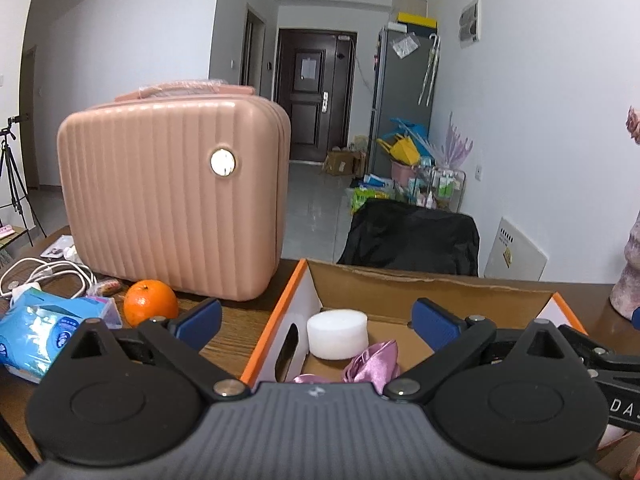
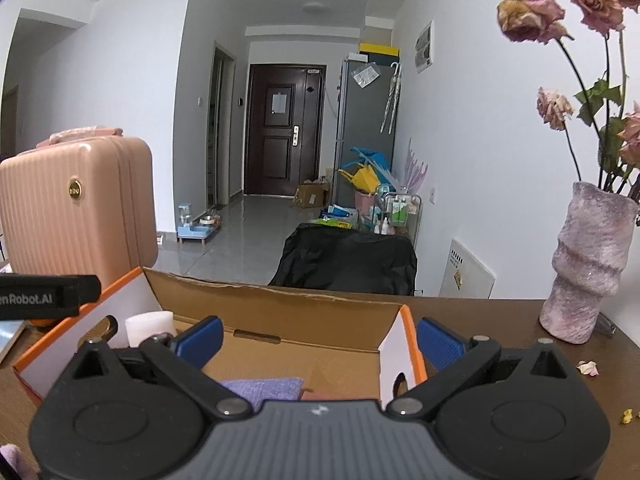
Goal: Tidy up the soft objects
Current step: 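Withdraw both open tools from the box back over the table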
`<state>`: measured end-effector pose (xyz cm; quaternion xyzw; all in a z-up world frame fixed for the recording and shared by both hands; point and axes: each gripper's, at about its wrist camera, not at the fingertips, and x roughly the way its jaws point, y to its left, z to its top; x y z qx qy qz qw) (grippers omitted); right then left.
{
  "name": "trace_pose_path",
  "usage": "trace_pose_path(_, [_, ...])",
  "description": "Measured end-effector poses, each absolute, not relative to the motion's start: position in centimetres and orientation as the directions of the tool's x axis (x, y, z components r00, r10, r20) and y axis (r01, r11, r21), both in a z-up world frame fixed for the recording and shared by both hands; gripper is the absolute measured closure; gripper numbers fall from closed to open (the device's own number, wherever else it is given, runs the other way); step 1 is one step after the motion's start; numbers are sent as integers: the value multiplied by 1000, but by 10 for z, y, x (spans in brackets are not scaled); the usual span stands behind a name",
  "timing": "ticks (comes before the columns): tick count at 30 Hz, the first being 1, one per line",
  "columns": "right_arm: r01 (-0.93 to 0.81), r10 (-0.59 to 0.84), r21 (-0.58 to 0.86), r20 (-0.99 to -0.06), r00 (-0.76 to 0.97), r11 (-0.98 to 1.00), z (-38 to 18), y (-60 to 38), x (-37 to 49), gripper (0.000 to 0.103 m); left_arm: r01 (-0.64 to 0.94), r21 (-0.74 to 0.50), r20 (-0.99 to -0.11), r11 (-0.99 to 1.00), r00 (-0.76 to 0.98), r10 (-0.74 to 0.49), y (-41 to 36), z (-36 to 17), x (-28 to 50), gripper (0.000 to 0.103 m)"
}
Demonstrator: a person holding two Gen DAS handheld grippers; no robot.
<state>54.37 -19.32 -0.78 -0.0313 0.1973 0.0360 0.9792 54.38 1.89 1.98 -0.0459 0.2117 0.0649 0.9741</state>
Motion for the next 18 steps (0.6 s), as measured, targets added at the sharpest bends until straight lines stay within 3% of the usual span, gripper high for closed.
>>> trace_pose_path(18, [-65,44,-54,-320,946,996,7,-208,485,0,-116,-81,-346,990,935,81,16,38,481,0])
